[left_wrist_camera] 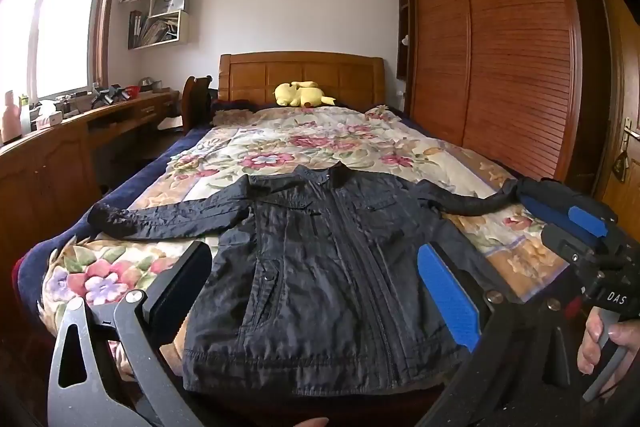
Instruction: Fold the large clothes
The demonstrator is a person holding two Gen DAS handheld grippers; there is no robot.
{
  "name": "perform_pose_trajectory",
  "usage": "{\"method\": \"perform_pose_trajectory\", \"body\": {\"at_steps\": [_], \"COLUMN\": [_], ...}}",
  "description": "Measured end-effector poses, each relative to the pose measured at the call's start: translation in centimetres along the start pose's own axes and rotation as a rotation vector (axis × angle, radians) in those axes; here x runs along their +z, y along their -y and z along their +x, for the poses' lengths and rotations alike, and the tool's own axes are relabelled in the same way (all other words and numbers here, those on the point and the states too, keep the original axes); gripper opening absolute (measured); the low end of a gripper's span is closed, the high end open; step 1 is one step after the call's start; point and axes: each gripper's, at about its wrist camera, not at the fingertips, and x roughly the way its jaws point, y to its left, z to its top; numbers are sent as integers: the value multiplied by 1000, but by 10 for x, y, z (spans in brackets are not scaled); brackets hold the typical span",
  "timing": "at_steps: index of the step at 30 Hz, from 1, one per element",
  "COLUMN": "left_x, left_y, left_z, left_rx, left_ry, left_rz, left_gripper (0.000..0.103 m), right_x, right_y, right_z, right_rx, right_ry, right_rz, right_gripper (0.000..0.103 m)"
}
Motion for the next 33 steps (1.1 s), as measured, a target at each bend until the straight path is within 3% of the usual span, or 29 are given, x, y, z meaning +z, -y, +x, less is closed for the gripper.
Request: {"method": "perform_pose_trajectory", "body": {"at_steps": [33], "left_x": [1], "left_y": [-4], "left_z": [-5], "left_rx": [18], "left_ry": [15], "left_rz": [14], "left_gripper": [103], "right_x": [-2], "right_y": [-4], "right_z": [-1], "right_rx": [8], "right_ry": [3], "right_rz": [-1], "right_gripper": [103]}}
